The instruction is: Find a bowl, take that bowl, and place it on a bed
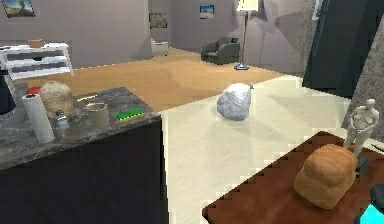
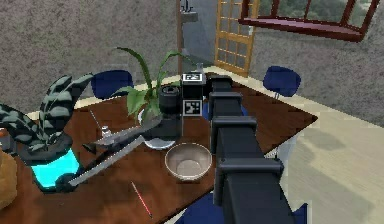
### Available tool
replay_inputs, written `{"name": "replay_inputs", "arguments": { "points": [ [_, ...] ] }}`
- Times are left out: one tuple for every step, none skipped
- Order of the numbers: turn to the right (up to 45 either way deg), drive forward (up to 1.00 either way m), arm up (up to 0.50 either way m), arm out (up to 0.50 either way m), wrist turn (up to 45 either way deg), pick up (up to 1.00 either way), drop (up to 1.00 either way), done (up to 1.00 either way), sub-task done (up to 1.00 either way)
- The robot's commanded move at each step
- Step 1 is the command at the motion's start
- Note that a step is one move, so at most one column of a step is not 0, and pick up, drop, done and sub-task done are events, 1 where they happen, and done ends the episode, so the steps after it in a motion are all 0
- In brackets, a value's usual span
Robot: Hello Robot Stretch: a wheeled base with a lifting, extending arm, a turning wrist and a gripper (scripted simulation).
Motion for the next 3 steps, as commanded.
{"name": "replay_inputs", "arguments": {
  "points": [
    [0.0, 0.0, 0.0, 0.0, 45.0, 0.0, 0.0, 0.0, 0.0],
    [0.0, 0.0, 0.0, 0.0, 45.0, 0.0, 0.0, 0.0, 0.0],
    [0.0, 0.0, 0.0, 0.0, 12.0, 0.0, 0.0, 0.0, 0.0]
  ]
}}
